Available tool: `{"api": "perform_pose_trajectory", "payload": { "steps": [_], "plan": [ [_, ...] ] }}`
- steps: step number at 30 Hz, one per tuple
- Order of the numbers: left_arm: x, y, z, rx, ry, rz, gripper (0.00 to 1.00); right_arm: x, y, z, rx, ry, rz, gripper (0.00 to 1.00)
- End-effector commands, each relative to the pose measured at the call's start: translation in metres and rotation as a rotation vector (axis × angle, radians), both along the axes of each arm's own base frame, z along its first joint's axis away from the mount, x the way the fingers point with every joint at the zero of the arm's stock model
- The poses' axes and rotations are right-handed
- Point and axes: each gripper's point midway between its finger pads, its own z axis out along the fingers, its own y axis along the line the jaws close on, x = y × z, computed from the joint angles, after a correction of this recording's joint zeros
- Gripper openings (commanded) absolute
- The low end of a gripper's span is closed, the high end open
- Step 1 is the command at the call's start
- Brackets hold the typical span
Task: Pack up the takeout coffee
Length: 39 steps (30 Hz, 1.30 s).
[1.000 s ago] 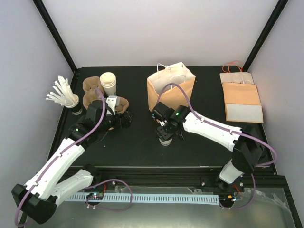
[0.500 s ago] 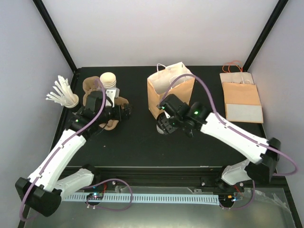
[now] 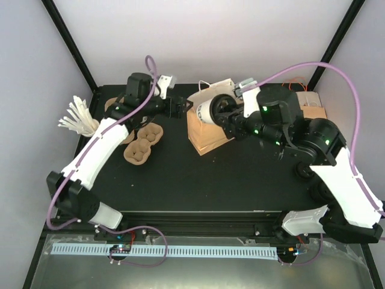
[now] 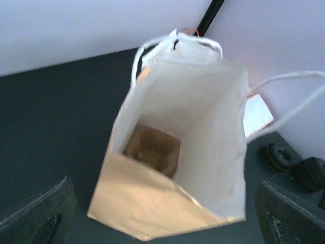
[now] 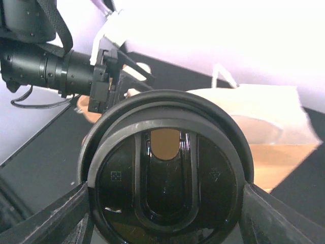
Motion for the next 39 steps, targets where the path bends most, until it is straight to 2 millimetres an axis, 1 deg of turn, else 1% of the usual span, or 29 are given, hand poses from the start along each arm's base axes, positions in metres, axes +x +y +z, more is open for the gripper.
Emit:
{"api": "perform_pose_trajectory", "payload": {
  "steps": [1,4,6,7,10,13,18,20,21,22,24,26,27,28,30,33,36,39],
  "plan": [
    [0.032,-0.016,0.025,0.069,-0.183,-0.098,0.98,0.015,-0.038,0.015,-0.047,-0.069,-0.175,0.57],
    [0.056,-0.024,0.034,0.106,-0.244,-0.114,0.93,0.017,-0.057,0.022,-0.036,-0.111,-0.254,0.56],
    [0.074,-0.028,0.036,0.136,-0.268,-0.11,0.89,0.015,-0.066,0.025,-0.027,-0.131,-0.281,0.56],
    [0.08,-0.031,0.037,0.145,-0.281,-0.117,0.87,0.014,-0.07,0.022,-0.029,-0.138,-0.292,0.56],
    [0.095,-0.04,0.039,0.165,-0.339,-0.144,0.84,0.007,-0.082,0.027,0.005,-0.169,-0.305,0.56],
    [0.103,-0.052,0.033,0.19,-0.383,-0.185,0.83,-0.003,-0.092,0.031,0.04,-0.176,-0.304,0.56],
    [0.098,-0.078,0.023,0.18,-0.408,-0.315,0.81,-0.013,-0.102,0.034,0.064,-0.184,-0.297,0.55],
    [0.1,-0.085,0.022,0.165,-0.424,-0.33,0.79,-0.015,-0.105,0.036,0.071,-0.194,-0.297,0.55],
    [0.104,-0.088,0.021,0.156,-0.432,-0.328,0.76,-0.017,-0.106,0.038,0.079,-0.201,-0.296,0.54],
    [0.108,-0.091,0.021,0.146,-0.443,-0.328,0.71,-0.017,-0.107,0.039,0.084,-0.206,-0.295,0.54],
    [0.119,-0.097,0.023,0.132,-0.455,-0.324,0.51,-0.019,-0.108,0.04,0.094,-0.209,-0.291,0.54],
    [0.122,-0.104,0.03,0.111,-0.454,-0.352,0.25,-0.02,-0.109,0.039,0.095,-0.207,-0.29,0.54],
    [0.12,-0.107,0.035,0.091,-0.456,-0.375,0.13,-0.021,-0.11,0.039,0.093,-0.205,-0.289,0.53],
    [0.116,-0.11,0.042,0.067,-0.468,-0.397,0.03,-0.022,-0.11,0.038,0.093,-0.205,-0.288,0.53],
    [0.104,-0.113,0.055,0.015,-0.488,-0.445,0.02,-0.023,-0.11,0.038,0.091,-0.209,-0.28,0.52],
    [0.079,-0.114,0.08,-0.059,-0.513,-0.509,0.02,-0.025,-0.11,0.04,0.095,-0.218,-0.267,0.51],
    [0.054,-0.108,0.101,-0.09,-0.525,-0.539,0.02,-0.028,-0.107,0.048,0.132,-0.23,-0.239,0.51],
    [0.032,-0.1,0.109,-0.107,-0.51,-0.55,0.02,-0.033,-0.098,0.055,0.172,-0.239,-0.187,0.51]
  ]
}}
